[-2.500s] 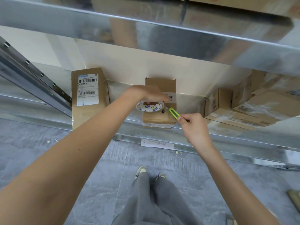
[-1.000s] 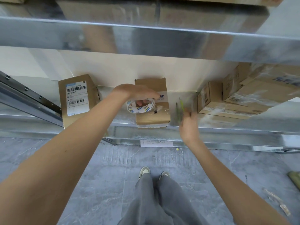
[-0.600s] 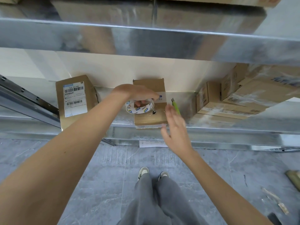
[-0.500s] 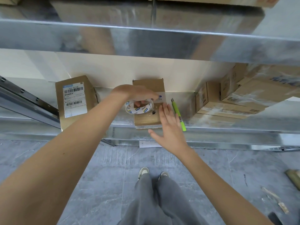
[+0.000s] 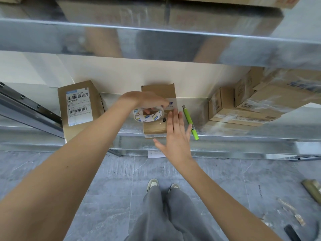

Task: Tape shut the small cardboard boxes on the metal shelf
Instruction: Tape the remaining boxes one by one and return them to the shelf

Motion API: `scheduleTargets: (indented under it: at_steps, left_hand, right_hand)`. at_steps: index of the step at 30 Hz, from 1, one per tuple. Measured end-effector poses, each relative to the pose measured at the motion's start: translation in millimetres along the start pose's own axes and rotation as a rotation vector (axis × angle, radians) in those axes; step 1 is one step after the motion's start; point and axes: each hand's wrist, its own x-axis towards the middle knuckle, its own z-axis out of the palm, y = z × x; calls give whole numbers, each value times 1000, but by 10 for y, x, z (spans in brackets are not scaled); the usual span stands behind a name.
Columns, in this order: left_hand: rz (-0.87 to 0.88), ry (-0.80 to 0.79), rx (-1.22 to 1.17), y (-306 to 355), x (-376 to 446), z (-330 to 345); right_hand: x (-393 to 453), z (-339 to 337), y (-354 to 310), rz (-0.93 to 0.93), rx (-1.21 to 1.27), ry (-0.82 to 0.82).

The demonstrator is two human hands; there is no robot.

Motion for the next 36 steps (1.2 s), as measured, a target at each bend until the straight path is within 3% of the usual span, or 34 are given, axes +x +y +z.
scheduleTargets:
  at_steps: [8,14,19,22,25,27,36]
  left_hand:
    - [58,8,-147,-117,-53,-19]
    - [92,64,-215,-170,-95,22]
    - [124,105,-233,-142,-189,87]
    - [167,171,-322,-198,-271,155]
    - [254,330,-418,-308,-416,339]
    - [307,492,-497,-351,-554,491]
    - [520,576,-759,-399,-1042,831]
  right_hand:
    - [21,23,-43,14,-90,15]
    - [30,77,-129,21,-71,166]
    - [25,14,-49,-41,-120,110]
    - [31,-124,19,-89,134,36]
    - [28,-461,-15,15,812,81]
    - [26,-672,-91,87,1054,147]
    - [60,-975,-415,22,1100,122]
